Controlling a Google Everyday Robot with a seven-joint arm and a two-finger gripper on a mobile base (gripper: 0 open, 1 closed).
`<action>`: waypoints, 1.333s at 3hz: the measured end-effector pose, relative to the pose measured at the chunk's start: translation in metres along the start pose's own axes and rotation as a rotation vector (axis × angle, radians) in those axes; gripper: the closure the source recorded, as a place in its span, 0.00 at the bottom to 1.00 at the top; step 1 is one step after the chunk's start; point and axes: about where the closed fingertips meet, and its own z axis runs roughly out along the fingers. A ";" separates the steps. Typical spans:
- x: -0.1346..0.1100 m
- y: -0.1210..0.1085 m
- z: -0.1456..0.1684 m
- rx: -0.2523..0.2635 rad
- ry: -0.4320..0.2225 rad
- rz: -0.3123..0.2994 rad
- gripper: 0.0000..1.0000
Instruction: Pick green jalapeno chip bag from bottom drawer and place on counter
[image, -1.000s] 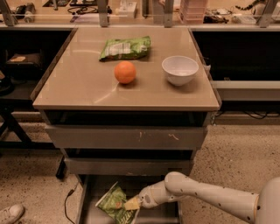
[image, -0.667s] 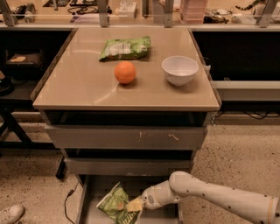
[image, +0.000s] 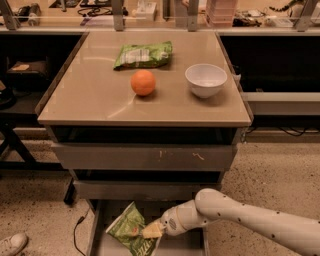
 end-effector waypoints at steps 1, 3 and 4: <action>-0.011 0.026 -0.023 -0.025 -0.007 -0.018 1.00; -0.070 0.137 -0.092 -0.155 -0.057 -0.185 1.00; -0.070 0.137 -0.092 -0.155 -0.057 -0.185 1.00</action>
Offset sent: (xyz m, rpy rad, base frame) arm -0.0212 -0.0022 0.1789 0.1926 -0.0888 0.1029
